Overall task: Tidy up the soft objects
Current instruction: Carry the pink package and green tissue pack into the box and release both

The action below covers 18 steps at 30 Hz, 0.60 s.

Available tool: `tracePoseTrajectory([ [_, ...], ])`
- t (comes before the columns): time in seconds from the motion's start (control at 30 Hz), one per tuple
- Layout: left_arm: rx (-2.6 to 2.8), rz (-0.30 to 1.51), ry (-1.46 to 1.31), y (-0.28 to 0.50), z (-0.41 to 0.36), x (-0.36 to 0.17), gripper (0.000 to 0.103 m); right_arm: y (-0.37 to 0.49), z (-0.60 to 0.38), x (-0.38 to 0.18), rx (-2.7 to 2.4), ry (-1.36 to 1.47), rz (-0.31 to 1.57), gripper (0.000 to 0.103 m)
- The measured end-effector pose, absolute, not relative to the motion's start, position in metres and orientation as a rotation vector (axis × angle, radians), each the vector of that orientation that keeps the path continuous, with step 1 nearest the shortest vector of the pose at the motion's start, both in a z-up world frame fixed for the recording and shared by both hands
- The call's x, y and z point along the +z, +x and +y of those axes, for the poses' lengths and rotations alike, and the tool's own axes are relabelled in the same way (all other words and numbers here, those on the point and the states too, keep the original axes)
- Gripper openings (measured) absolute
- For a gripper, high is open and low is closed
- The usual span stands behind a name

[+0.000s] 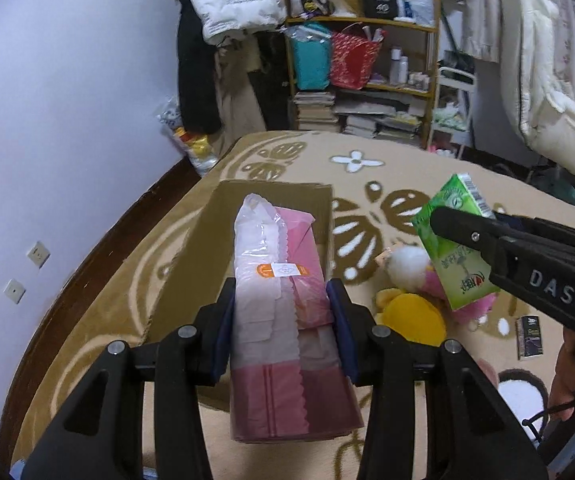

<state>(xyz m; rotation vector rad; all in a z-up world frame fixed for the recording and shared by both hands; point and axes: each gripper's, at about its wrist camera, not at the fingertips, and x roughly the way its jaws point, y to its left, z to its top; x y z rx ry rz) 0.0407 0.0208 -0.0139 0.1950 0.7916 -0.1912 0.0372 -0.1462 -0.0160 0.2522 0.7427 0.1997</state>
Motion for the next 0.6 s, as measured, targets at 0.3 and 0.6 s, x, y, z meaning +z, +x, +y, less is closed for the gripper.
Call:
tracePoseTrajectory([
  [0.3,-0.136,0.857,0.114,0.051,0.051,-0.022,0.042,0.044,-0.114,-0.015,0.297,0.225,0.692,0.030],
  [0.6,-0.068,0.903,0.082,0.071,0.074,-0.038,0.042,0.045,-0.083,-0.014,0.399,0.246,0.669,0.030],
])
